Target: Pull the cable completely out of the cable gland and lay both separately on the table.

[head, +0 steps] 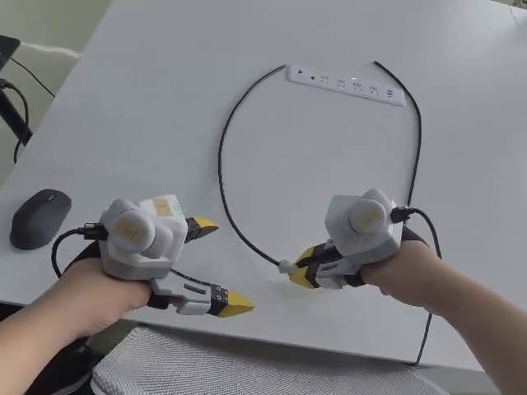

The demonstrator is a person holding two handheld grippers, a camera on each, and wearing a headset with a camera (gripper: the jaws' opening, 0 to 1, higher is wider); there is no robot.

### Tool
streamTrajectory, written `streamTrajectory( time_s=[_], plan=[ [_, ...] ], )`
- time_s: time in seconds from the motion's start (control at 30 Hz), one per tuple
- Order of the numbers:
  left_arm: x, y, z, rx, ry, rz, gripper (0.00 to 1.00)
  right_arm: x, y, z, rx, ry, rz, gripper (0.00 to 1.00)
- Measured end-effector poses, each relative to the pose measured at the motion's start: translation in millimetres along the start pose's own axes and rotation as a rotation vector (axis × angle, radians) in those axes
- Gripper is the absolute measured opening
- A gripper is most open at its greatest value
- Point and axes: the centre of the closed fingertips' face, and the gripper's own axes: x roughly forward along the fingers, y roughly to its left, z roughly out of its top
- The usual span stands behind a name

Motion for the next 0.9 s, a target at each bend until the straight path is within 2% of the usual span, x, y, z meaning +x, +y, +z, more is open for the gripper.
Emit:
streamTrajectory(
  time_s=[0.2, 0.3, 0.4, 0.53, 0.77, 0.9],
  plan=[
    [12.8, -8.5, 12.0, 0.058, 0.014, -0.033, 0.82, -12.9, 9.3, 4.2, -0.026, -0.009, -0.004, 0.06],
    [19.3, -16.8, 18.4, 0.113, 0.018, -0.071, 0.80, -18.2, 12.7, 5.9, -0.045, -0.007, 0.000, 0.06],
    [25.1, -20.8, 20.8, 0.120, 0.033, -0.087, 0.77, -27.4, 14.9, 6.2, -0.080, -0.001, -0.010, 0.06],
    [30.2, -24.5, 25.3, 0.131, 0.039, -0.103, 0.75, -40.7, 15.6, 10.0, -0.088, -0.025, -0.025, 0.06],
    [30.5, -35.7, 44.0, 0.149, 0.012, -0.137, 0.69, -62.1, 29.0, 23.5, -0.128, -0.080, -0.040, 0.06],
    [28.0, -42.1, 53.8, 0.174, 0.002, -0.156, 0.65, -71.2, 31.9, 30.3, -0.177, -0.084, -0.063, 0.06]
  ],
)
